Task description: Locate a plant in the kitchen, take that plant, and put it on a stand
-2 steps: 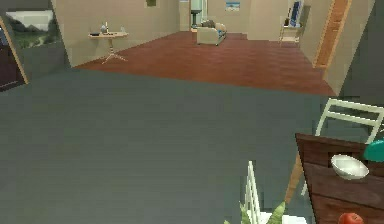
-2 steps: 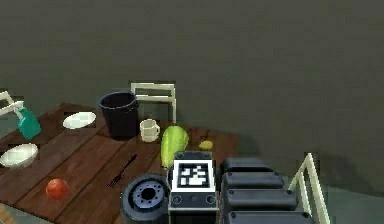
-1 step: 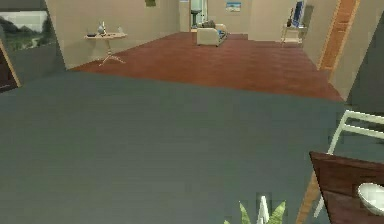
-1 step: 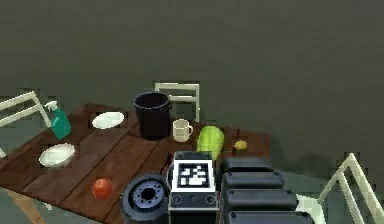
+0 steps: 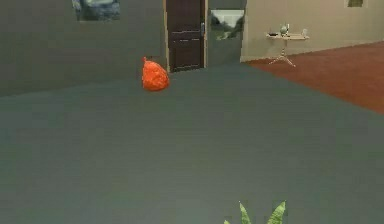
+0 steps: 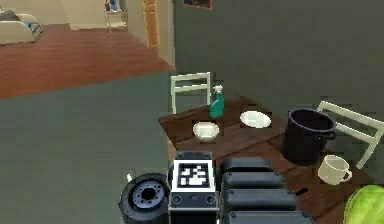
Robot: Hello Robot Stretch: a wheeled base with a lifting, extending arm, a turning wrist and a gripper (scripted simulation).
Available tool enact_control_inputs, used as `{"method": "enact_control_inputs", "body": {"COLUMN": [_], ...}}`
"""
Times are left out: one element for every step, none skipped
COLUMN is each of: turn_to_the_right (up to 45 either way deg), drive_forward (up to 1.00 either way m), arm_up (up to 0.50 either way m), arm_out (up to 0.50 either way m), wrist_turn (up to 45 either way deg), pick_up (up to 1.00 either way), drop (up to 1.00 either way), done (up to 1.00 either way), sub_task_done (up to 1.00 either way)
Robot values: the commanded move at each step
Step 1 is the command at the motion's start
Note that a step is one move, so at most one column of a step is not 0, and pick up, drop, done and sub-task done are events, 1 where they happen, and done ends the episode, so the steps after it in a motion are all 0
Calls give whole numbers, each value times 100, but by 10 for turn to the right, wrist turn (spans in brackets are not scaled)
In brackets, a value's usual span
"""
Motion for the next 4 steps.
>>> {"method": "enact_control_inputs", "body": {"turn_to_the_right": [-450, -180, 0, 450], "drive_forward": [0, 0, 40, 0], "arm_up": [0, 0, 0, 0], "arm_out": [0, 0, 0, 0], "wrist_turn": [0, 0, 0, 0], "pick_up": [0, 0, 0, 0], "drop": [0, 0, 0, 0], "done": [0, 0, 0, 0], "sub_task_done": [0, 0, 0, 0]}}
